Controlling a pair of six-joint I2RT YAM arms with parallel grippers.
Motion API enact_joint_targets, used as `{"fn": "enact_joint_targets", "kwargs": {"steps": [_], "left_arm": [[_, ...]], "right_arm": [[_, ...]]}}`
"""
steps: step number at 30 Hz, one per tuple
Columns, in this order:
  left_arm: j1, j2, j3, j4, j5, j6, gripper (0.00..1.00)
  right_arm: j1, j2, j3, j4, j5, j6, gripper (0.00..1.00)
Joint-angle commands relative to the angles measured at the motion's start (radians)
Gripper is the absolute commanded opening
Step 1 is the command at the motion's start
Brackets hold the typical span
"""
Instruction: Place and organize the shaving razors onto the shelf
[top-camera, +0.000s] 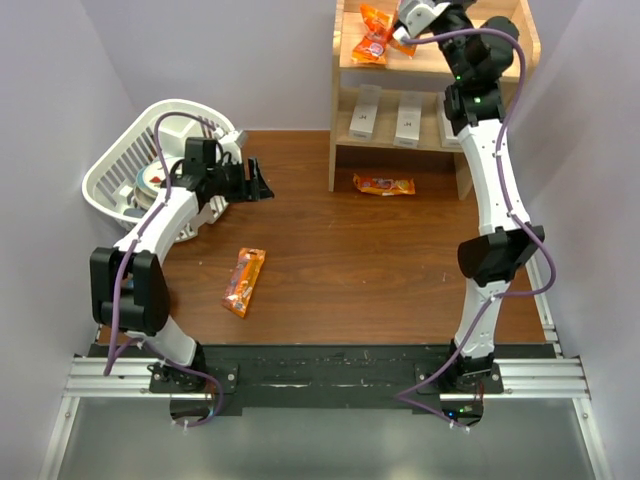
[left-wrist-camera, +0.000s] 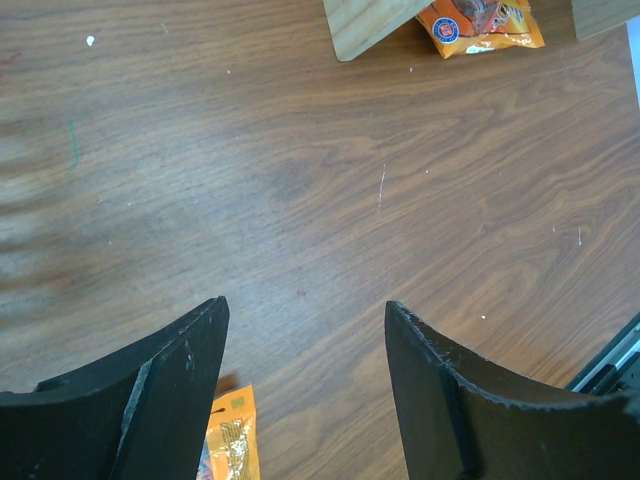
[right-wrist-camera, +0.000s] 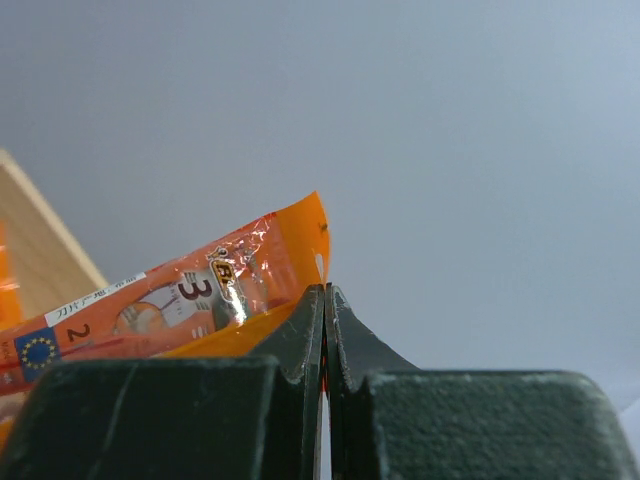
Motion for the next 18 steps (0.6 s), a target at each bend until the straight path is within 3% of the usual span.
{"fn": "enact_joint_targets", "kwargs": {"steps": [1,13,18], "left_arm": [[0.009,-0.056,-0.016,0.027,-0.01,0.016,0.69],[0.009,-0.059,-0.038,0.041,-0.013,0.009,0.69],[0.009,-0.041,-0.027,0.043,-0.001,0.003,0.69]], "right_arm": [[-0.012,-0.089,-0.11,-0.026,-0.106,-0.041,0.0],[-0.017,-0.315,-0.463,-0.052,-0.13,-0.176,0.0],[-0.017,-0.293,-0.442,-0.001,-0.037,-0.178,0.0]]}}
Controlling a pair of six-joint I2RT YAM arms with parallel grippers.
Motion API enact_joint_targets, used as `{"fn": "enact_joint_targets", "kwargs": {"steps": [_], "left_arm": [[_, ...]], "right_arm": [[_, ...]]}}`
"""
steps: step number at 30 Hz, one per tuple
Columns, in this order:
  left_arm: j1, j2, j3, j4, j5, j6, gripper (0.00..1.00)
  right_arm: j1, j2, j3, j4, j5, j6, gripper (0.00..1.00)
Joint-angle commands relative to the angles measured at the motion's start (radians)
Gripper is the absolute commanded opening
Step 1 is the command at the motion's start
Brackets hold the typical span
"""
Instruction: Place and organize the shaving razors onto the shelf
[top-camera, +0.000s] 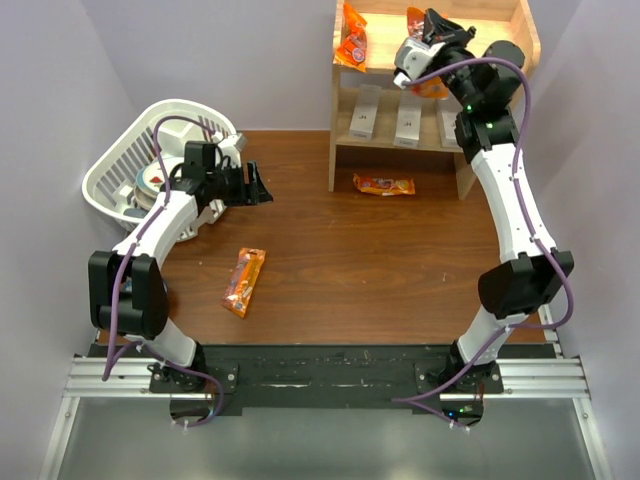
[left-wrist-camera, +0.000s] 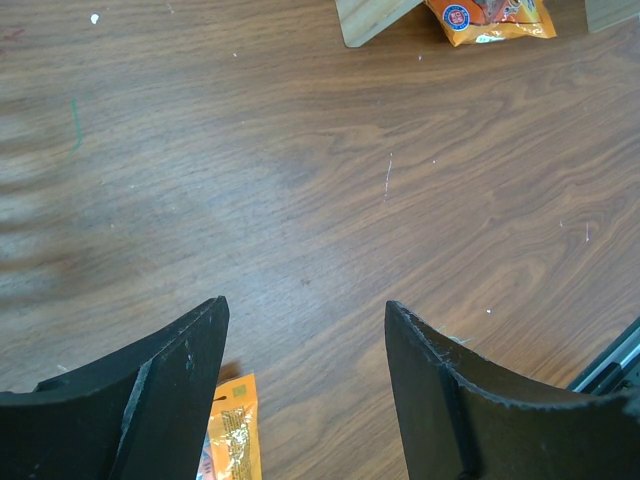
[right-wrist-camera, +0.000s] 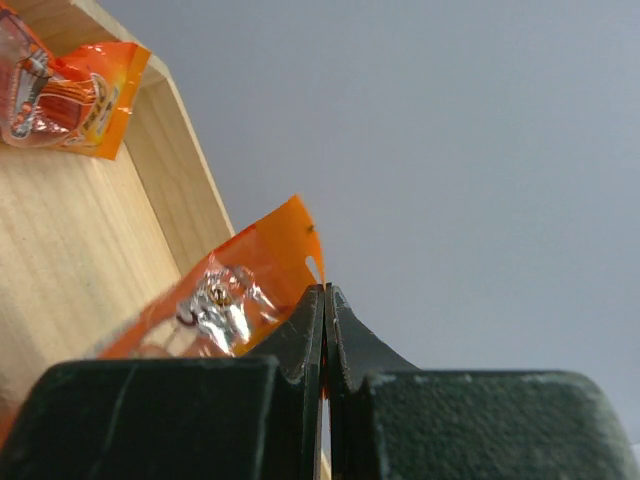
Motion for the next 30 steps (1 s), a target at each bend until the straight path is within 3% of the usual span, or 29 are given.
{"fn": "enact_joint_targets", "kwargs": {"steps": [1,3,8,12,18,23,30], "left_arm": [[0.009,-0.014,0.012,0.042,0.015,0.0,0.69],[0.007,-0.004,0.018,0.042,0.026,-0.002,0.69],[0.009,0.005,0.026,0.039,0.031,-0.002,0.69],[0.009,0.011,0.021,0.045,0.032,-0.004,0.69],[0.007,0.026,0.036,0.042,0.034,0.0,0.69],[0.006,0.034,0.042,0.038,0.031,0.003,0.69],[0.007,0.034,0.03,0.033,0.026,0.01,0.69]], "right_arm": [[0.004,0.034,0.069,0.084,0.086,-0.007,0.0],[0.003,0.068,0.132,0.099,0.154,0.037,0.0],[-0.003,0.152,0.326,0.109,0.149,0.088,0.0],[-0.003,0.249,0.489,0.098,0.131,-0.001,0.0],[-0.002,0.399,0.606,0.171,0.105,-0.079,0.0],[-0.003,0.402,0.562,0.173,0.053,-0.088,0.0],[-0.002,0.215,0.249,0.11,-0.07,-0.09,0.0]]}}
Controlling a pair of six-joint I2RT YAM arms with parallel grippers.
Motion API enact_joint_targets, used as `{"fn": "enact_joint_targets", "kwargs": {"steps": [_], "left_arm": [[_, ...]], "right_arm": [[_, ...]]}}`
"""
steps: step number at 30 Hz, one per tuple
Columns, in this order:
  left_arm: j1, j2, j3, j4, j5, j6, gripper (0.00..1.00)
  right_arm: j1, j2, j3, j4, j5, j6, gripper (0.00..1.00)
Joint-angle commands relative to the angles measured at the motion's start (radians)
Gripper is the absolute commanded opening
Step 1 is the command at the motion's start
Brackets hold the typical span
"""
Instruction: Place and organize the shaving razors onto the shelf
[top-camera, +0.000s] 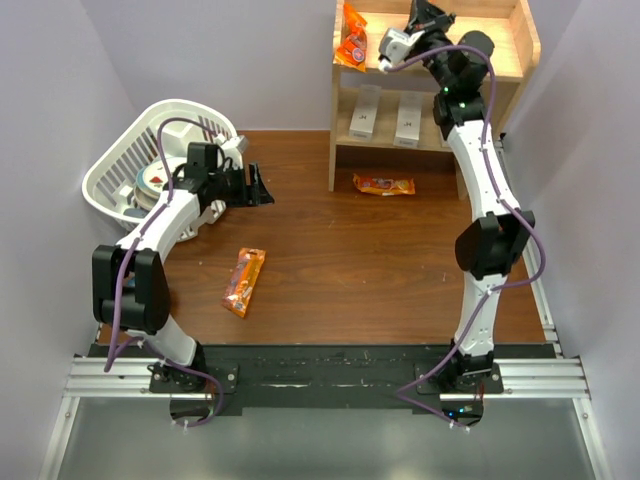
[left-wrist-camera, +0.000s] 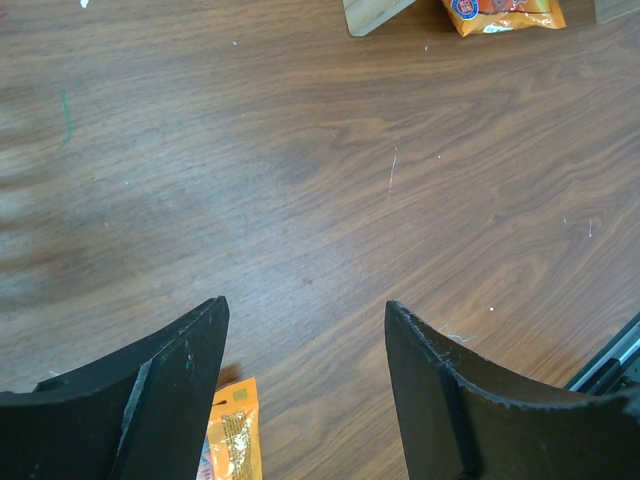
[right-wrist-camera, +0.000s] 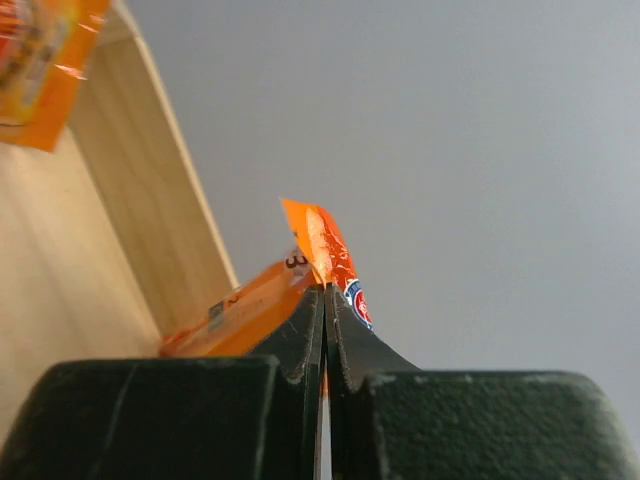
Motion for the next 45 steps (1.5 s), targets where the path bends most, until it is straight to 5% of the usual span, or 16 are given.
{"fn": "enact_joint_targets", "kwargs": {"steps": [1,20,30,45], "left_arm": [[0.007,0.005,0.026,0.028,0.012,0.01,0.69],[-0.01,0.059,0.043,0.037,0.012,0.009,0.69],[-0.02,0.072,0.046,0.03,0.007,0.019,0.69],[-0.033,0.049,0.023,0.017,-0.027,0.061,0.69]], "right_arm": [[-0.001,-0.185,-0.154,-0.016,-0.109,-0.024,0.0],[-0.007,-0.479,-0.456,-0.507,-0.256,-0.225,0.0],[-0.02,-0.511,-0.539,-0.515,-0.271,-0.31,0.0],[-0.025,-0.416,-0.447,-0.436,-0.383,-0.32,0.0]]}}
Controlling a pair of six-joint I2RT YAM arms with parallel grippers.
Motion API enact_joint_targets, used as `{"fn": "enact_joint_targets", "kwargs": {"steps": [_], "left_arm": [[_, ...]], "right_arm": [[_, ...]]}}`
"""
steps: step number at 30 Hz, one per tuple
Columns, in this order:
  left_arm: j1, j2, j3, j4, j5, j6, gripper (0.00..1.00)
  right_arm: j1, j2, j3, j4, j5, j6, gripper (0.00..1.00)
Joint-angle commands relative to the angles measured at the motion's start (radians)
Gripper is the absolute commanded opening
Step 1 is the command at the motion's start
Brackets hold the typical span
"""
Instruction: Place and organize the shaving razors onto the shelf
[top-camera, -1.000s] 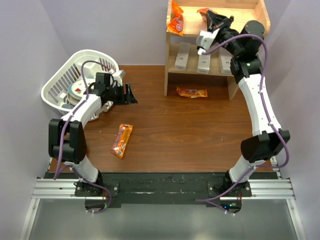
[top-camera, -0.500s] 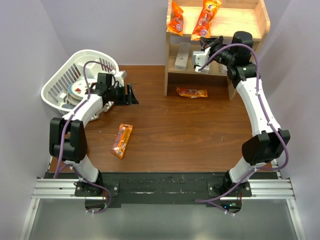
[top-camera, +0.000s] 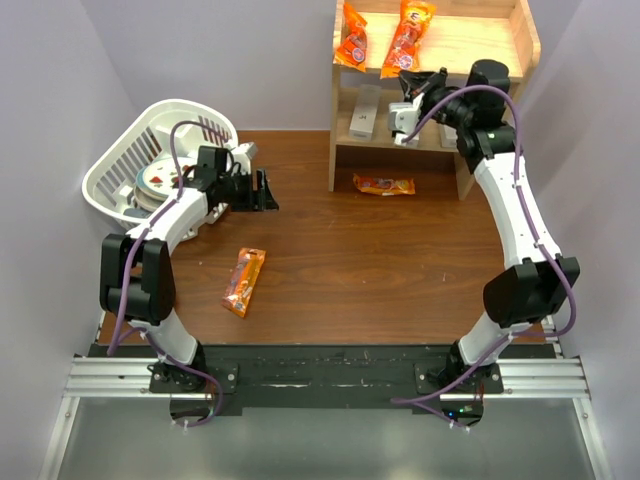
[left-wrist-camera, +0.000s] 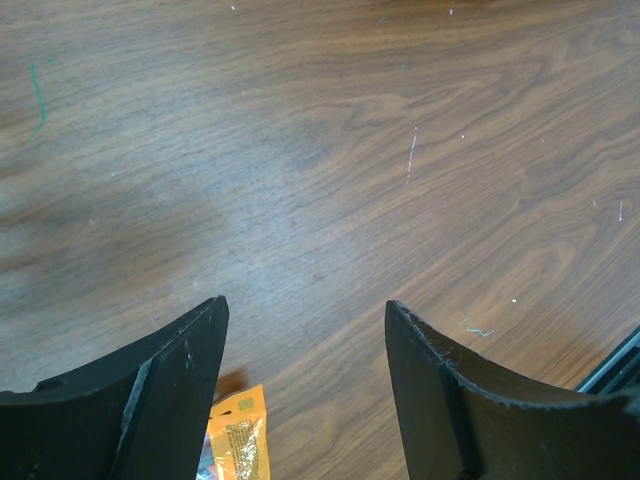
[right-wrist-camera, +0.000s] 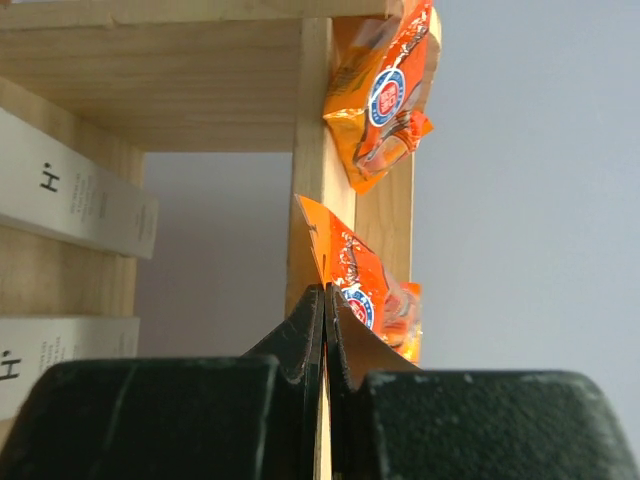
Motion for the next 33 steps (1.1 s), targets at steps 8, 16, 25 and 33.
{"fn": "enact_joint_targets", "kwargs": {"steps": [8,16,25,33], "left_arm": [[-0.004,-0.018,0.017,0.016,-0.018,0.041,0.69],[-0.004,0.005,0.034,0.015,-0.009,0.036,0.69],[-0.01,0.023,0.047,0.016,-0.004,0.03,0.69],[-0.013,0.02,0.053,0.01,-0.001,0.027,0.69]], "right_arm": [[-0.005,0.085,0.138,0.053,-0.109,-0.03,0.0],[-0.002,0.108,0.161,0.052,-0.111,-0.023,0.0],[-0.002,0.078,0.043,0.231,-0.083,0.028,0.0],[-0.003,0.058,-0.012,0.331,-0.048,0.088,0.42]]}}
